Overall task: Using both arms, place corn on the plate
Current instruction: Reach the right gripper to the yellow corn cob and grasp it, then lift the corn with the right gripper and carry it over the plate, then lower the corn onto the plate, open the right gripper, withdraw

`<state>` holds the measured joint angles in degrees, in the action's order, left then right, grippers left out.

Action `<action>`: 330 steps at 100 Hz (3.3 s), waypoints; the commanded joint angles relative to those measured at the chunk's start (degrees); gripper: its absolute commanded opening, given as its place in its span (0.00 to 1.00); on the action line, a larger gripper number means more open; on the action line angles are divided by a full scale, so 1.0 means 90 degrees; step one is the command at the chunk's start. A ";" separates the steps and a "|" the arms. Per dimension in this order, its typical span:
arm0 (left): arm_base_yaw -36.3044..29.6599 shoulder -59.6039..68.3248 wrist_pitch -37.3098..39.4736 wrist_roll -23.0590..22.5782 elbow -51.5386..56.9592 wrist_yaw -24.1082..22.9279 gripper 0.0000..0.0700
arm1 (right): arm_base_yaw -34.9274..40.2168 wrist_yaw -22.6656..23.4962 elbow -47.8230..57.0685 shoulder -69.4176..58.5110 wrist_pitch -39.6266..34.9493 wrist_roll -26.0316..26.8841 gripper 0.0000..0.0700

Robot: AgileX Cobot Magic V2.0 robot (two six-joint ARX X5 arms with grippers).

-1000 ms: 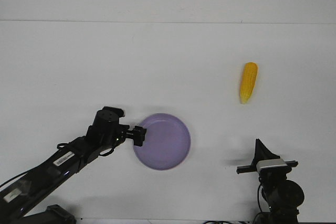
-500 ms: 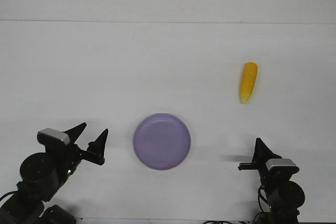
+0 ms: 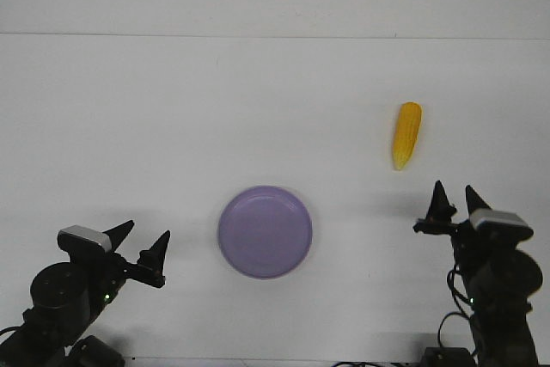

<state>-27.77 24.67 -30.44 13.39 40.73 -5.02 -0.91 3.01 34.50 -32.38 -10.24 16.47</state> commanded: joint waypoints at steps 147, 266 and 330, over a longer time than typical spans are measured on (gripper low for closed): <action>-0.0024 0.0000 -0.0180 -0.0039 0.0034 -0.0012 0.72 | -0.0032 -0.0333 0.6120 -0.8405 -0.2778 -0.0668 0.29; -0.0027 0.0000 -0.0180 -0.0034 0.0034 -0.0012 0.72 | 0.5955 -0.0386 0.3128 -0.6489 -0.1523 -0.0624 0.29; -0.0027 0.0000 -0.0185 -0.0034 0.0034 -0.0012 0.72 | 0.5804 -0.0600 0.3130 -0.5872 -0.1433 -0.0746 0.71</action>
<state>-27.77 24.58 -32.40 13.04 40.73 -5.02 51.29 -1.58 61.95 -89.91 -23.53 10.31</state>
